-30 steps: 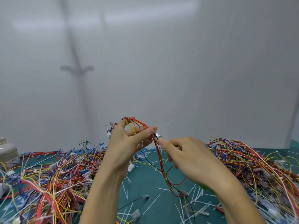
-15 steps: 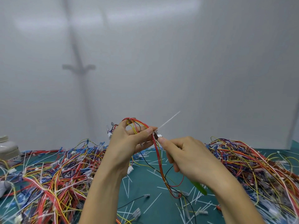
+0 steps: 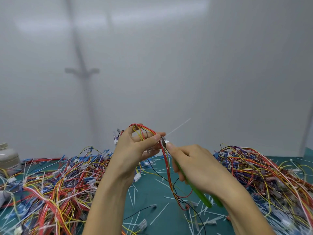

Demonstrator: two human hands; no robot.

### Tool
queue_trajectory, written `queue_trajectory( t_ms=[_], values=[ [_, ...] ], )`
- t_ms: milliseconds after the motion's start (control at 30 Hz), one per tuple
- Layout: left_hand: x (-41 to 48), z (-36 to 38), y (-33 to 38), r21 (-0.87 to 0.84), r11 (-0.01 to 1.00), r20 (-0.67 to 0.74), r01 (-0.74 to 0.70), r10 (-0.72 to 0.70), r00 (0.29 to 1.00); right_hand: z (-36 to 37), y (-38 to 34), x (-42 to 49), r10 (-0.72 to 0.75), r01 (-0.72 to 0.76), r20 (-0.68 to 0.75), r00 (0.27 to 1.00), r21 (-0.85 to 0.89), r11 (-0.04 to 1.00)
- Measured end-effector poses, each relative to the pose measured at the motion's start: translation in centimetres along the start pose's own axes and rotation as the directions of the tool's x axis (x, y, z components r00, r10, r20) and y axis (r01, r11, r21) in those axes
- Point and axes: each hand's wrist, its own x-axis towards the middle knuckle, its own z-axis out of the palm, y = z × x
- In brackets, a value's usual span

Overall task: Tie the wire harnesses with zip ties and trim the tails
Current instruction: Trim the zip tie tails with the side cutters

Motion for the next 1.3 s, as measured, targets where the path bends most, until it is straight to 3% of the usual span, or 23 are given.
queue_trajectory(
  t_ms=[467,667,933,1100,1300],
  values=[
    [-0.1,0.1,0.0,-0.021,1.0,-0.001,-0.018,0.018,1.0,0.0,0.2,0.1,0.025,-0.027,0.017,1.0,0.103,0.994],
    [0.1,0.1,-0.1,-0.018,1.0,-0.045,0.016,-0.017,0.999,-0.6,0.3,0.6,0.076,-0.041,-0.105,0.992,0.299,0.953],
    [0.1,-0.2,0.0,-0.117,0.991,0.055,0.059,-0.053,0.997,-1.2,0.9,0.2,0.049,-0.039,-0.043,0.998,0.207,0.978],
    [0.1,-0.5,-0.3,-0.232,0.97,0.105,0.08,-0.056,0.993,-1.0,1.0,0.3,0.006,0.01,-0.076,0.997,0.21,0.978],
    [0.4,-0.7,-0.4,-0.11,0.991,0.014,0.075,-0.074,0.997,-2.0,0.9,0.0,-0.044,0.068,-0.075,0.996,0.362,0.93]
  ],
)
